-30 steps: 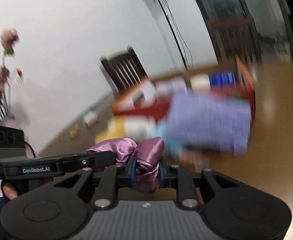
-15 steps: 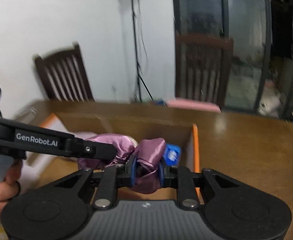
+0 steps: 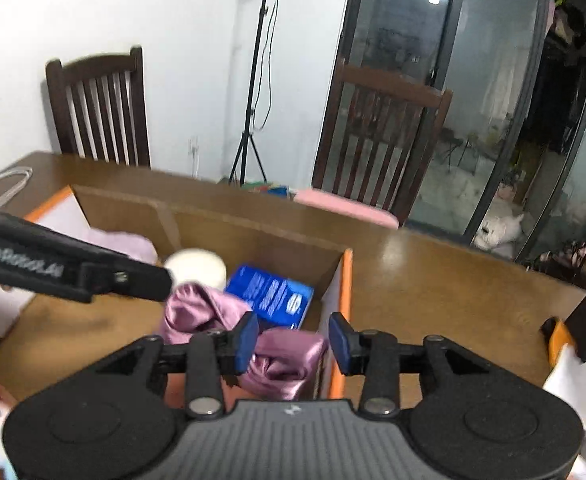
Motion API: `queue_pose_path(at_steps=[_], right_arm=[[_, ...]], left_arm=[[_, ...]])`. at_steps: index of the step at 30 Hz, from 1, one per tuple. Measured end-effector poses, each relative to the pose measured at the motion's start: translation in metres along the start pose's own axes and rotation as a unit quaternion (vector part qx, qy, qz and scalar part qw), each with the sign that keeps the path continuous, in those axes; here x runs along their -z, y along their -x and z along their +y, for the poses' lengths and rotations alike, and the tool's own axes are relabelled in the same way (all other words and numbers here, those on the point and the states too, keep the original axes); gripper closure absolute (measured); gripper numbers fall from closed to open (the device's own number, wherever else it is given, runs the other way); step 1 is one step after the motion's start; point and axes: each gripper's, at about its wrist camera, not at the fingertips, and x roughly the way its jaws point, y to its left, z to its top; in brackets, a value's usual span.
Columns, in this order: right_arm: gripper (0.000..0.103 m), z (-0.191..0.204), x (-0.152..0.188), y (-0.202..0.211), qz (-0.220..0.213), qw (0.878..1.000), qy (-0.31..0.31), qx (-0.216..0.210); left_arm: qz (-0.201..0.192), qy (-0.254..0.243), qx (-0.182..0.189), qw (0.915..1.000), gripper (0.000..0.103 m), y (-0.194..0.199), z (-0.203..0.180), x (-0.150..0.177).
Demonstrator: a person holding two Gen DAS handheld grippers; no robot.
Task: Organize soft objects
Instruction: 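Open both tools to release the bow and withdraw from the box, then reach both tools to the lavender cloth bag and grasp it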
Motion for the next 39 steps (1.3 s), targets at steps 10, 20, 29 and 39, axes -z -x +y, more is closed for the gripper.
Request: queue_pose_path(at_steps=[10,20,29,39], right_arm=[[0.043,-0.017,-0.014,0.141,-0.086,0.996,-0.009,-0.015],[0.029,0.003,0.003,0.211,-0.138,0.990,-0.013,-0.027],[0.014,0.041,0.120,0.262,-0.201,0.977,-0.011,-0.072],[0.013,0.065,0.229,0.272,-0.145,0.986,-0.042,-0.074]], left_arm=[[-0.096,-0.072,-0.052,0.9914,0.032,0.151,-0.011,0.025],[-0.174,-0.080,-0.132,0.9725,0.018,0.229,-0.024,0.083],[-0.200,-0.042,-0.138,0.9692,0.008,0.258,-0.023,0.221],[-0.148,-0.001,-0.143,0.9787,0.008,0.267,-0.011,0.282]])
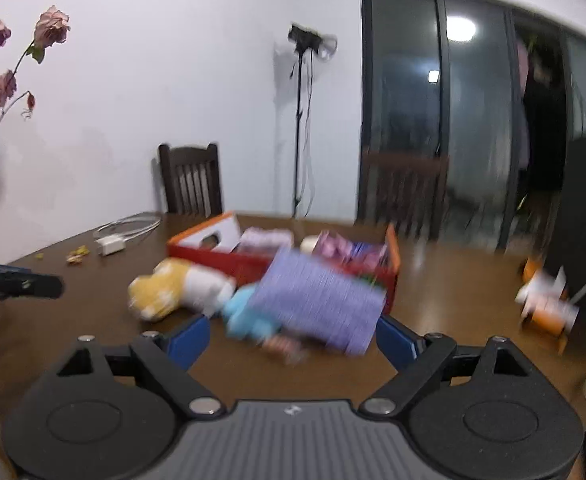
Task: Organize soft objects
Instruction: 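Reach both tools to the lavender cloth bag and grasp it, then lift the lavender bag with both tools and carry it into the box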
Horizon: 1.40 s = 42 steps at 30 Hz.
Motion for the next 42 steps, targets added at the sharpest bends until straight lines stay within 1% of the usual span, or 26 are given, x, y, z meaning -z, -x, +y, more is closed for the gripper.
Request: queue_pose_path(at_steps=[1,4,6,9,13,16,17,18,19,21,23,24,25,26,27,29,31,32,37,39,40,42], right_arm=[[0.013,-0.002,0.004,-0.001,0.008,1.000,-0.002,-0.003],[0.013,-0.012,0.004,-0.004,0.005,1.000,-0.021,0.007],[0.013,-0.022,0.002,-0.010,0.003,0.999,-0.047,0.004],[0.013,-0.041,-0.005,-0.033,0.005,0.995,-0.094,-0.015],[0.013,-0.074,-0.017,-0.091,0.022,0.988,-0.149,-0.018],[0.014,-0.089,-0.019,-0.134,0.038,0.987,-0.156,0.013],[0.015,-0.093,-0.018,-0.145,0.035,0.986,-0.160,0.011],[0.016,-0.099,-0.017,-0.156,0.034,0.985,-0.171,0.006],[0.017,-0.107,-0.014,-0.167,0.038,0.980,-0.194,0.001],[0.030,-0.117,-0.009,-0.179,0.047,0.973,-0.226,-0.017],[0.030,-0.122,-0.001,-0.184,0.058,0.968,-0.240,-0.045],[0.036,-0.123,0.001,-0.184,0.064,0.968,-0.237,-0.048],[0.042,-0.122,0.002,-0.183,0.062,0.970,-0.231,-0.050],[0.057,-0.121,0.002,-0.183,0.059,0.971,-0.226,-0.057],[0.068,-0.119,0.002,-0.183,0.060,0.970,-0.226,-0.065],[0.079,-0.114,0.002,-0.182,0.058,0.971,-0.218,-0.074],[0.081,-0.107,0.002,-0.182,0.058,0.975,-0.200,-0.070],[0.086,-0.105,0.000,-0.181,0.057,0.976,-0.196,-0.073],[0.087,-0.104,-0.004,-0.175,0.052,0.978,-0.189,-0.074],[0.088,-0.102,-0.007,-0.171,0.043,0.980,-0.182,-0.070],[0.088,-0.099,-0.008,-0.166,0.035,0.982,-0.174,-0.068],[0.088,-0.092,-0.015,-0.150,0.023,0.985,-0.159,-0.067]], left_arm=[[0.000,-0.003,0.000,1.0000,0.008,-0.001,-0.002,-0.001],[-0.004,-0.004,0.011,0.9999,0.008,-0.014,-0.012,-0.007],[0.001,-0.002,0.040,0.9992,0.008,-0.026,-0.019,-0.013],[-0.001,0.000,0.095,0.9955,0.009,-0.053,-0.037,-0.025],[-0.011,-0.024,0.111,0.9934,0.021,-0.103,-0.073,-0.039],[0.007,-0.020,0.119,0.9926,0.033,-0.149,-0.091,-0.044],[0.009,-0.020,0.120,0.9925,0.036,-0.165,-0.096,-0.043],[0.010,-0.017,0.119,0.9927,0.044,-0.176,-0.098,-0.041],[0.015,-0.011,0.121,0.9924,0.046,-0.187,-0.099,-0.038],[0.028,0.002,0.134,0.9905,0.061,-0.199,-0.096,-0.032],[0.035,-0.003,0.144,0.9889,0.069,-0.205,-0.093,-0.028],[0.030,-0.009,0.140,0.9896,0.074,-0.205,-0.093,-0.027],[0.029,-0.008,0.142,0.9894,0.075,-0.205,-0.092,-0.026],[0.029,-0.005,0.143,0.9893,0.077,-0.206,-0.091,-0.026],[0.029,-0.007,0.142,0.9895,0.078,-0.206,-0.091,-0.025],[0.027,-0.013,0.141,0.9896,0.082,-0.207,-0.092,-0.024],[0.026,-0.011,0.141,0.9897,0.083,-0.206,-0.092,-0.024],[0.027,-0.009,0.141,0.9896,0.084,-0.206,-0.092,-0.025],[0.020,-0.003,0.152,0.9882,0.093,-0.200,-0.092,-0.027],[0.000,-0.012,0.157,0.9876,0.094,-0.189,-0.096,-0.029],[-0.012,-0.007,0.160,0.9870,0.094,-0.180,-0.097,-0.032],[-0.016,0.008,0.165,0.9862,0.095,-0.159,-0.096,-0.035]])
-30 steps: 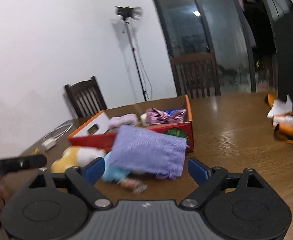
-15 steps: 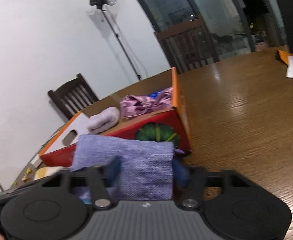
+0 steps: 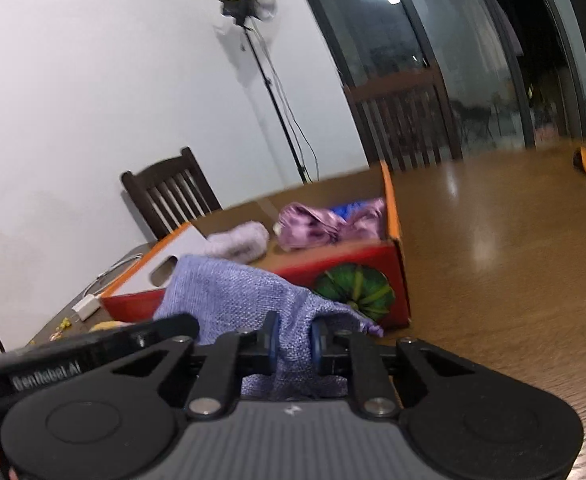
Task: Organize soft objects
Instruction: 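Lift the lavender bag with both tools and carry it into the box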
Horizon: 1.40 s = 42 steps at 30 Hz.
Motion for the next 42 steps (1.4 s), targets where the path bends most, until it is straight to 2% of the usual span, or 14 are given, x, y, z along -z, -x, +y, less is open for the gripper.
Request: queue_pose_path(at_steps=[3,6,9,12,16,17,20,21,22,24,25,30,35,42], right_arm=[[0.088,0.032,0.003,0.039,-0.004,1.000,0.014,-0.026],[0.087,0.063,0.015,0.076,0.008,0.998,0.029,-0.047],[0.080,0.081,0.036,0.092,0.047,0.996,0.027,-0.073],[0.072,0.095,0.059,0.098,0.079,0.994,0.041,-0.066],[0.065,0.100,0.064,0.105,0.064,0.996,0.043,-0.045],[0.059,0.099,0.064,0.106,0.057,0.997,0.044,-0.036],[0.029,0.101,0.064,0.099,0.039,0.998,0.056,-0.012],[0.030,0.102,0.068,0.093,0.042,0.997,0.063,-0.011],[0.032,0.102,0.072,0.086,0.051,0.996,0.066,-0.013],[0.044,0.103,0.083,0.072,0.077,0.995,0.060,-0.012],[0.045,0.102,0.088,0.068,0.083,0.995,0.058,-0.016],[0.050,0.097,0.095,0.066,0.081,0.995,0.032,-0.038],[0.050,0.089,0.092,0.069,0.090,0.994,0.019,-0.053],[0.050,0.072,0.087,0.063,0.092,0.995,0.004,-0.029]], left_arm=[[0.003,0.023,0.025,0.9994,0.094,0.048,-0.003,0.004],[0.029,0.033,0.033,0.9985,0.094,0.093,0.003,0.023],[0.070,0.075,0.011,0.9947,0.094,0.120,0.021,0.050],[0.082,0.106,-0.018,0.9908,0.095,0.134,0.035,0.070],[0.075,0.090,-0.044,0.9921,0.093,0.145,0.041,0.074],[0.074,0.082,-0.046,0.9929,0.093,0.145,0.040,0.074],[0.078,0.084,-0.047,0.9922,0.093,0.140,0.040,0.073],[0.079,0.087,-0.045,0.9921,0.090,0.140,0.039,0.074],[0.079,0.088,-0.042,0.9921,0.082,0.140,0.038,0.075],[0.078,0.085,-0.043,0.9924,0.069,0.143,0.037,0.079],[0.078,0.083,-0.044,0.9925,0.067,0.144,0.037,0.080],[0.084,0.080,-0.045,0.9922,0.067,0.141,0.042,0.081],[0.098,0.067,-0.057,0.9913,0.074,0.133,0.043,0.082],[0.108,0.074,-0.050,0.9902,0.080,0.123,0.050,0.082]])
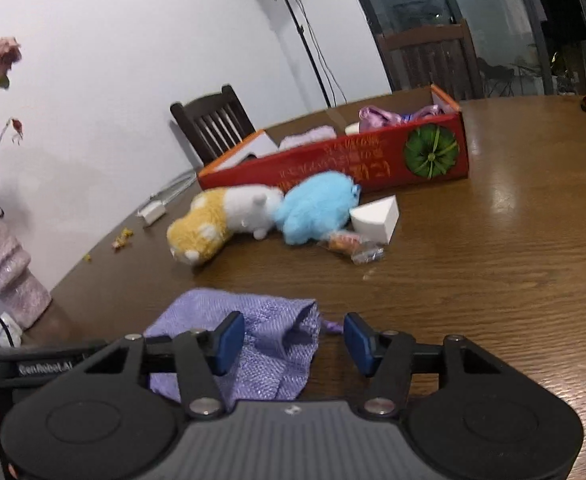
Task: Organize soft objects
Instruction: 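Lift the lavender bag with both tools and carry it into the box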
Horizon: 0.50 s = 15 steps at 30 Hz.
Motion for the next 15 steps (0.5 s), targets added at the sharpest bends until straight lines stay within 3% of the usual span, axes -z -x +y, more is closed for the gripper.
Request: queue_pose_path(at_steps=[1,3,4,5,6,10,15], right_arm=[[0.052,0.002,0.001,-0.003,0.001,1.000,0.004,-0.005],[0.074,0.004,0.001,-0.005,-0.001,1.000,0.007,-0.023],[0.078,0.005,0.000,-0.006,-0.004,1.000,0.010,-0.025],[0.091,0.006,-0.001,-0.008,-0.004,1.000,0.016,-0.024],[0.096,0.007,-0.003,-0.010,0.000,0.999,0.022,-0.026],[0.098,0.011,-0.025,-0.009,-0.017,0.998,0.020,-0.053],[0.098,0.029,-0.102,-0.013,-0.089,0.992,0.074,-0.054]], left_arm=[[0.000,0.002,-0.004,1.0000,0.082,-0.002,0.000,0.000],[-0.002,0.005,-0.004,1.0000,0.085,-0.004,0.001,-0.003],[-0.005,0.005,-0.002,1.0000,0.089,-0.004,0.002,-0.005],[-0.010,0.004,0.003,0.9999,0.090,-0.003,0.002,-0.007],[-0.015,0.003,0.011,0.9998,0.091,-0.002,0.002,-0.010],[-0.056,-0.004,0.050,0.9972,0.092,0.002,0.000,-0.044],[-0.147,-0.066,0.058,0.9852,0.091,0.000,-0.007,-0.126]])
